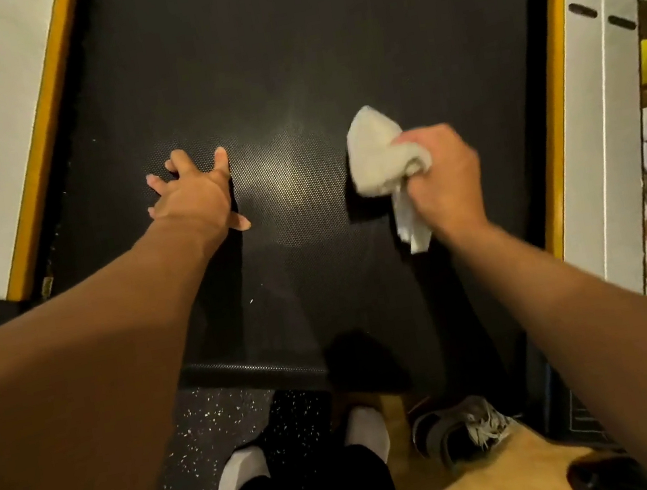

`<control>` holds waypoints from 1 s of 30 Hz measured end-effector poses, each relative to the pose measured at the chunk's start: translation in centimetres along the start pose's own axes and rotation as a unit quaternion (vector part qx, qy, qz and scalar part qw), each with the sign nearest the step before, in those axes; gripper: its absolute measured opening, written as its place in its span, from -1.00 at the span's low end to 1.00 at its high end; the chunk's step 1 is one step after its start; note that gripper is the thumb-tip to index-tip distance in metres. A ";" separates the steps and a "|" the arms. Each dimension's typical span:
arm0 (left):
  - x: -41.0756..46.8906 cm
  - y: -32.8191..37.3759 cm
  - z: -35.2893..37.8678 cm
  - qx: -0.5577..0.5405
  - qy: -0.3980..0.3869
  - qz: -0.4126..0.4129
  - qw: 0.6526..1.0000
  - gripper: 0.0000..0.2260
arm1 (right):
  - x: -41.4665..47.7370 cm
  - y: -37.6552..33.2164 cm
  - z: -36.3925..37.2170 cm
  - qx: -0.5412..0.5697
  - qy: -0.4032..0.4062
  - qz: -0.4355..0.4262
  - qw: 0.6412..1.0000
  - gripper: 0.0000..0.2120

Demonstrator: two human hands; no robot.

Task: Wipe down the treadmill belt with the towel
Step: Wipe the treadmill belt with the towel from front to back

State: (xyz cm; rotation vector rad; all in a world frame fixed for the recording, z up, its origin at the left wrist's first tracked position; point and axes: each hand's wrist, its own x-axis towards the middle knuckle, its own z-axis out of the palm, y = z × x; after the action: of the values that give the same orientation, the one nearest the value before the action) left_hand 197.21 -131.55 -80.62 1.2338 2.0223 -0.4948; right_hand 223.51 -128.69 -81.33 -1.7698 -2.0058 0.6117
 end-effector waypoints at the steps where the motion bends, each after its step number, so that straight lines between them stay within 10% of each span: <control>1: 0.0 -0.1 0.0 0.002 0.003 0.001 1.000 -0.04 | 1.9 0.2 -0.3 -0.020 0.031 0.044 0.998 -0.62; 5: 0.2 -0.2 0.0 -0.007 0.000 0.003 1.000 -0.04 | 3.6 0.2 0.9 -0.109 0.005 0.119 0.987 -0.55; 11: -0.6 -0.3 -0.1 -0.010 0.008 0.009 1.000 -0.08 | -11.0 -2.8 3.7 0.019 -0.147 -0.152 0.977 -0.46; 19: -0.5 -0.3 0.0 -0.015 0.014 0.014 1.000 -0.09 | -4.8 -0.6 1.0 0.021 -0.009 0.013 1.000 -0.55; 27: -2.4 -0.9 1.3 -0.137 0.096 0.029 0.985 -0.22 | -12.1 -3.9 2.0 -0.037 -0.253 -0.133 0.958 -0.53; 30: -4.5 -0.5 3.1 -0.131 0.192 0.113 0.966 -0.39 | -11.0 -2.6 0.3 0.012 -0.181 -0.029 0.983 -0.62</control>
State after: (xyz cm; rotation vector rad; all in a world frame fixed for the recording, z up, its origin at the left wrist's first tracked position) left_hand 199.28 -136.52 -79.41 1.4509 2.1341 0.1317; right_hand 222.56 -139.91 -80.22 -1.6731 -2.2624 0.9941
